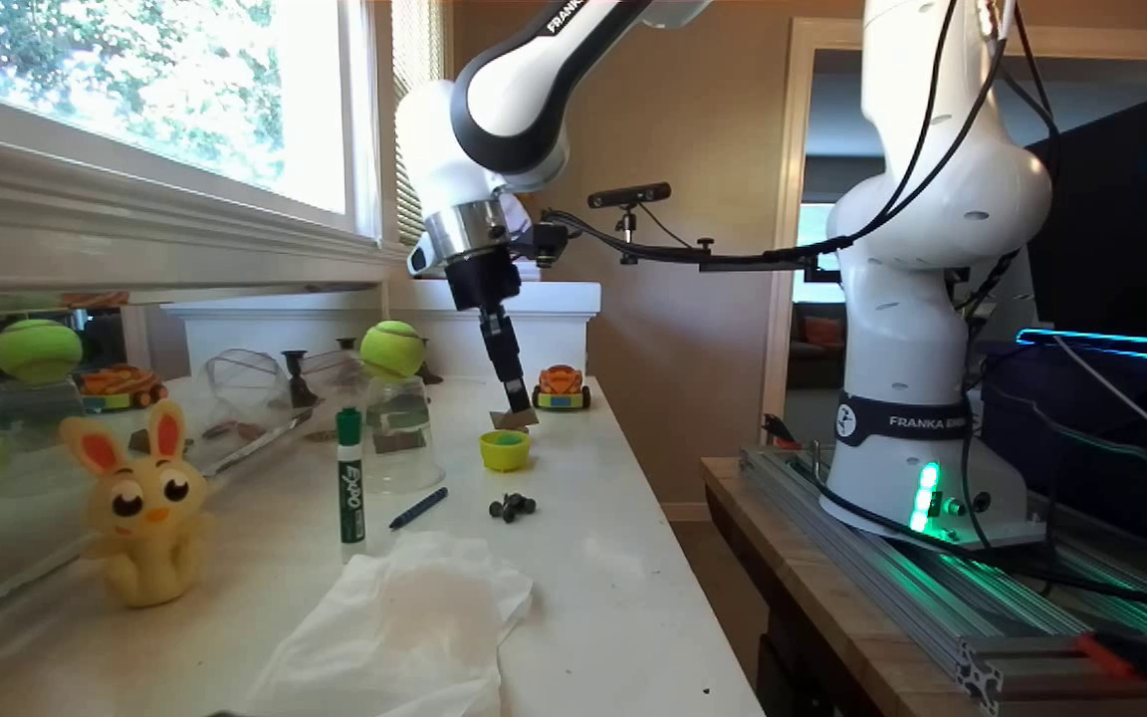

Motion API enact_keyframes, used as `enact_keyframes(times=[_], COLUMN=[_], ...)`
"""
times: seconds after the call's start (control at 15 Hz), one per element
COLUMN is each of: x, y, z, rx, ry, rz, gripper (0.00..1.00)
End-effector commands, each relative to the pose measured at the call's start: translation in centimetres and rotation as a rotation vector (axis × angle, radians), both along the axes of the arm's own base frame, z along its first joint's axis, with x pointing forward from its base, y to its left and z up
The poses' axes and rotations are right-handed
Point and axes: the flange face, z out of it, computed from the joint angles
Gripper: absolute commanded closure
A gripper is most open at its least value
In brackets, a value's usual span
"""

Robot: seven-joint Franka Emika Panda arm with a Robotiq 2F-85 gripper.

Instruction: Put the yellow bowl on the counter, then place the green toy in it

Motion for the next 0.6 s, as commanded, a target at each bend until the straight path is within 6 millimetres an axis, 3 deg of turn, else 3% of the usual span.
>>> enact_keyframes(times=[0.0,0.27,0.4,0.53], x=[0.8,0.6,-0.6,-2.4], y=[-0.1,-0.8,-2.6,-5.3], z=[0.4,1.6,4.0,6.0], rx=[0.013,-0.023,-0.071,-0.116], ry=[-0.004,-0.039,-0.076,-0.122], rz=[0.006,-0.011,-0.05,-0.119], gripper=[0.46,0.18,0.03,0.0])
